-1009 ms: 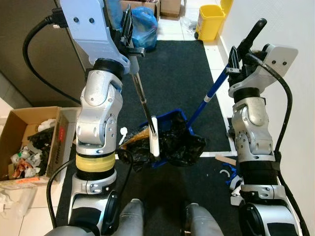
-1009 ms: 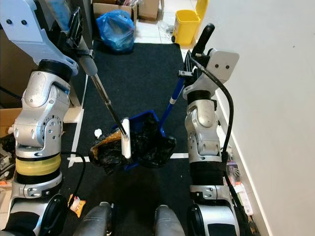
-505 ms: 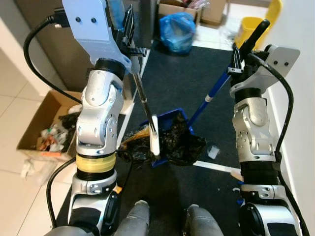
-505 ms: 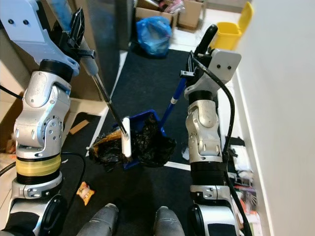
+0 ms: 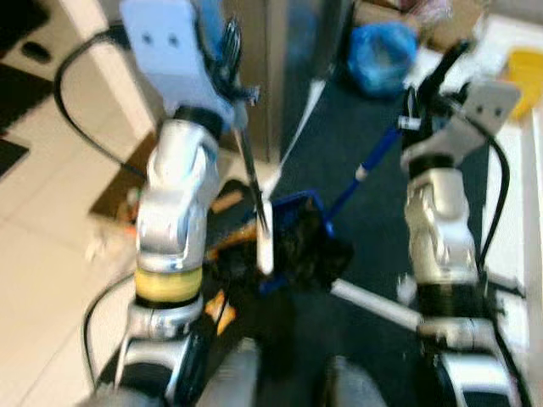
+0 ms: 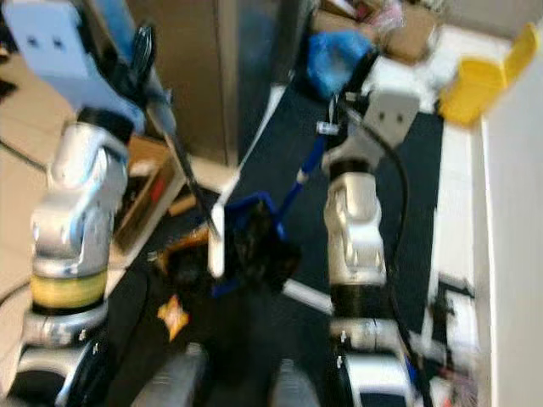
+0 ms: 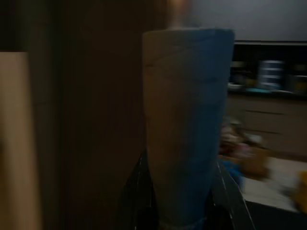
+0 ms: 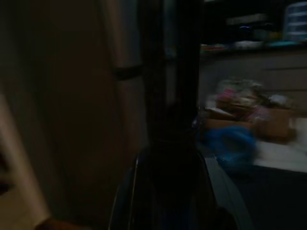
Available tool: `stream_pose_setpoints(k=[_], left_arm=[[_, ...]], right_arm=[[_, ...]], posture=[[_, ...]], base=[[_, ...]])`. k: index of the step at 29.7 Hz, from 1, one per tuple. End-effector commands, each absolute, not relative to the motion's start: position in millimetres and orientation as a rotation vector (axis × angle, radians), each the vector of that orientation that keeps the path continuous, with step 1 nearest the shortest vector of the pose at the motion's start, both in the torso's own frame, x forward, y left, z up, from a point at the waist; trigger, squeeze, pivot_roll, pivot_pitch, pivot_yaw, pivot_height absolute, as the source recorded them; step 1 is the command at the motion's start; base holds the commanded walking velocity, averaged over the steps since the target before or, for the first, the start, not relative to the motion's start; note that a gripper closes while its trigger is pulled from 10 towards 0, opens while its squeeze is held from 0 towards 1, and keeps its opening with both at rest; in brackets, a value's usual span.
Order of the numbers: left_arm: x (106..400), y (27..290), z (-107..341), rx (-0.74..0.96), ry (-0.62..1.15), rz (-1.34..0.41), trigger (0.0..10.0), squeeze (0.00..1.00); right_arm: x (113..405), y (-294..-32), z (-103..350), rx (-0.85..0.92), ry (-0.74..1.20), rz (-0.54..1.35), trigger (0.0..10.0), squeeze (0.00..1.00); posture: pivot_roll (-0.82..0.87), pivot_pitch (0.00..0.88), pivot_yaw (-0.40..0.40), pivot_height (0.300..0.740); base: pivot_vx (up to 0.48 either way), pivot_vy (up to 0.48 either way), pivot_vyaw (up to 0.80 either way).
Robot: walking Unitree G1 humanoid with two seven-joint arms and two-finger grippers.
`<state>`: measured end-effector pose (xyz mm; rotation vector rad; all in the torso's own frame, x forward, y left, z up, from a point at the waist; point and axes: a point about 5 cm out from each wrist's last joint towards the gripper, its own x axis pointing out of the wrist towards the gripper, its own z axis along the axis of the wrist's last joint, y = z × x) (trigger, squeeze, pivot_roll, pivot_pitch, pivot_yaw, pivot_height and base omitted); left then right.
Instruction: Sweep floor
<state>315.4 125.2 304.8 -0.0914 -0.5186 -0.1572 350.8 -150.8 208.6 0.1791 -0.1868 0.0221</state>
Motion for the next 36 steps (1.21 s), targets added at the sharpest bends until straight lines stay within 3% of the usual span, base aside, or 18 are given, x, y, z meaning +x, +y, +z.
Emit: stream_pose_setpoints(k=[1, 22, 36], left_arm=[[312.1, 123.2, 307.2, -0.089, -0.537, -0.169, 10.0, 0.00], [315.0, 122.6, 304.5, -0.083, -0.522, -0.169, 10.0, 0.00], [319.0, 123.4, 299.3, -0.091, -0.488, -0.156, 10.0, 0.00]], right_arm=[[349.6, -150.1, 223.1, 0.195, -0.252, 0.029, 10.0, 0.00], [350.1, -150.3, 221.3, 0.194, -0.243, 0.023, 10.0, 0.00], [351.3, -153.2, 217.1, 0.205, -0.222, -0.003, 10.0, 0.00]], posture=[[0.14, 0.092, -0.038, 0.740], [0.14, 0.090, -0.036, 0.740], [0.14, 0.088, -0.034, 0.740]], base=[[0.000, 0.000, 0.80], [0.000, 0.000, 0.80], [0.000, 0.000, 0.00]])
